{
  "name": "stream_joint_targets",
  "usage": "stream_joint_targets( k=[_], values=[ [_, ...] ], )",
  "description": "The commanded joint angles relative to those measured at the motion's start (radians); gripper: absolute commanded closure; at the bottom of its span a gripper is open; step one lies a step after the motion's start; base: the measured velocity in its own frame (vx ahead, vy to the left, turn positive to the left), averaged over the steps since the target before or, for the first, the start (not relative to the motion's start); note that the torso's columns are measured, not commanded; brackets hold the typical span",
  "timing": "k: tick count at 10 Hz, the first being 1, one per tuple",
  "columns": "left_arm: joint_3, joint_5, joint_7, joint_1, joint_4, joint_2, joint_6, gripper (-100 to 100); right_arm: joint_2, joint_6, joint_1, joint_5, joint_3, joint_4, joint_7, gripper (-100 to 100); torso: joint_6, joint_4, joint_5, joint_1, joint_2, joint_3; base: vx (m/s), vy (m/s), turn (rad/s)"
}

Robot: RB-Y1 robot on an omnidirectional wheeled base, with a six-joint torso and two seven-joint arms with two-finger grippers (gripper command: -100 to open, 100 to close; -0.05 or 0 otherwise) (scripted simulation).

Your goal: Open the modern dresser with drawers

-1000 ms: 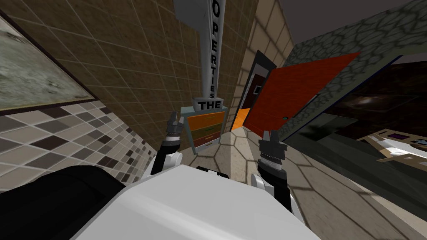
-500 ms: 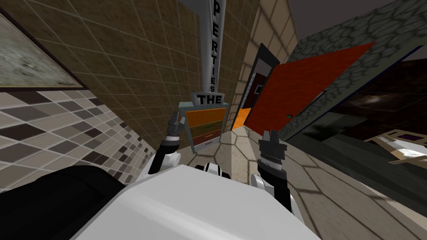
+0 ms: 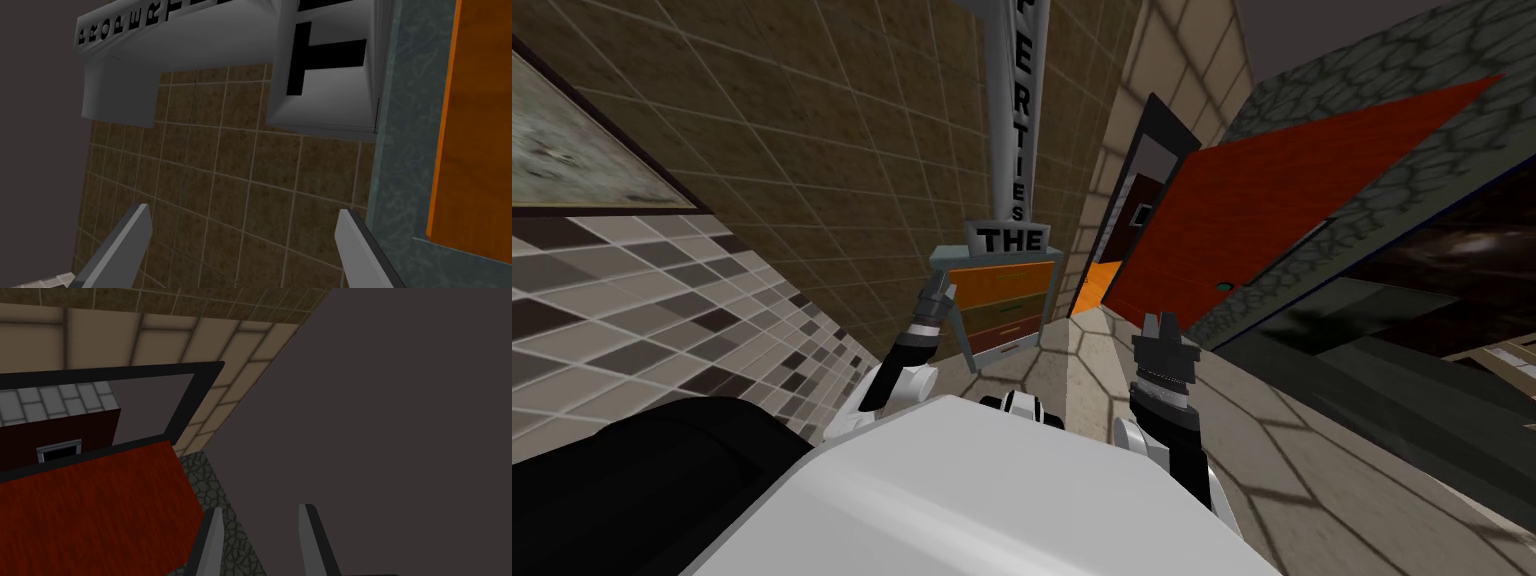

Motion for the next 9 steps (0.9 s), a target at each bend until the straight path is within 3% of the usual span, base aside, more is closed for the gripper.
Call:
stream_joint_targets(
  k=[1,9],
  values=[
    [0.023,0.021,0.005,0.005,0.01,0.018,0.058,-100,0.0,0.0,0.0,0.0,0.0,0.0,0.0,0,0.0,0.0,0.0,0.0,0.001,0.001,0.163,-0.127,0.11],
    [0.093,0.079,0.023,0.007,0.041,-0.002,0.204,-100,0.0,0.0,0.0,0.0,0.0,0.0,0.0,0,0.0,0.001,0.001,0.003,0.004,0.003,0.151,-0.121,0.099]
  ],
)
